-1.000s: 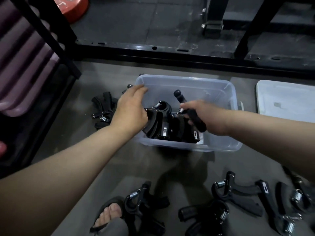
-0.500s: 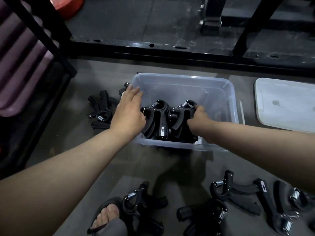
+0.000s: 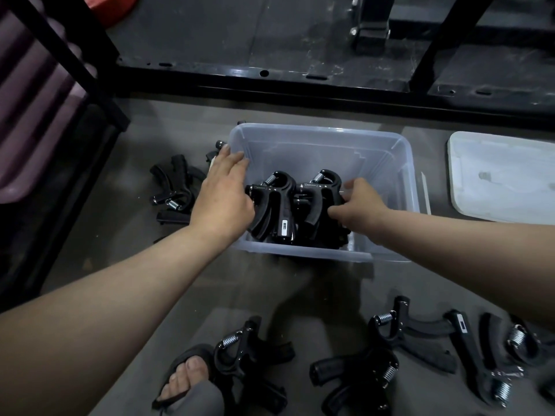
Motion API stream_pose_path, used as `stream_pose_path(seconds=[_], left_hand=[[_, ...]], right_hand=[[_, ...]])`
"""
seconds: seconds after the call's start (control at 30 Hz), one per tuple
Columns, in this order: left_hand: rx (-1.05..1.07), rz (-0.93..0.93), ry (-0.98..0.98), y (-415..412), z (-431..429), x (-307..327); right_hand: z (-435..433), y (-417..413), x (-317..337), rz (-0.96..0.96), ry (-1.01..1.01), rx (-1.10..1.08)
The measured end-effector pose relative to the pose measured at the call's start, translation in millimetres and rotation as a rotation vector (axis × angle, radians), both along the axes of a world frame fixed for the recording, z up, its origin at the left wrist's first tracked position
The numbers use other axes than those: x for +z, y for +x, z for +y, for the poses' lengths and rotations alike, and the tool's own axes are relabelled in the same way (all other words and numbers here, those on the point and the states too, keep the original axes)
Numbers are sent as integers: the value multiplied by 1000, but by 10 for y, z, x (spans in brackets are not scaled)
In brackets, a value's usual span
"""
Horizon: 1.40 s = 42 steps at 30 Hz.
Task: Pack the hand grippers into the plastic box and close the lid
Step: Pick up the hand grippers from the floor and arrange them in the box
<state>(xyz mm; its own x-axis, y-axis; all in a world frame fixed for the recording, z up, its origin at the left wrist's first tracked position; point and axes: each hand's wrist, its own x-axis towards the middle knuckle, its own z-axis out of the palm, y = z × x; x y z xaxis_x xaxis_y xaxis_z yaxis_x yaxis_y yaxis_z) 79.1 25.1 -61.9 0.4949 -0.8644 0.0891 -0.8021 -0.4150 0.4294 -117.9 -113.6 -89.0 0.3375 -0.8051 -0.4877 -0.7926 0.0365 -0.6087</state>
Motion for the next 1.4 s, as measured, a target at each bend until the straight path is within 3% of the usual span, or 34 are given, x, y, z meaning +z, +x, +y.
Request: stream_pose_path(seconds=[0.63,0.7,0.8,0.9,1.07,1.4], left_hand=[[-1,3,17,-13,5,21],[2,11,13,-10,4,21],[10,42,-5,1,12,5],[17,81,-34,12,13,-11],[68,174,-98,44,83,-6],[59,180,-114,-8,4,-21]], right_hand=[[26,-50,-126,221,45,211],[64,-63,5,305,-56,284],[183,-241,294,195,-348,491],[294,-485,454,240,-575,590],[336,-644,441,356,-623,591],[176,-614,351,444,-649,589]])
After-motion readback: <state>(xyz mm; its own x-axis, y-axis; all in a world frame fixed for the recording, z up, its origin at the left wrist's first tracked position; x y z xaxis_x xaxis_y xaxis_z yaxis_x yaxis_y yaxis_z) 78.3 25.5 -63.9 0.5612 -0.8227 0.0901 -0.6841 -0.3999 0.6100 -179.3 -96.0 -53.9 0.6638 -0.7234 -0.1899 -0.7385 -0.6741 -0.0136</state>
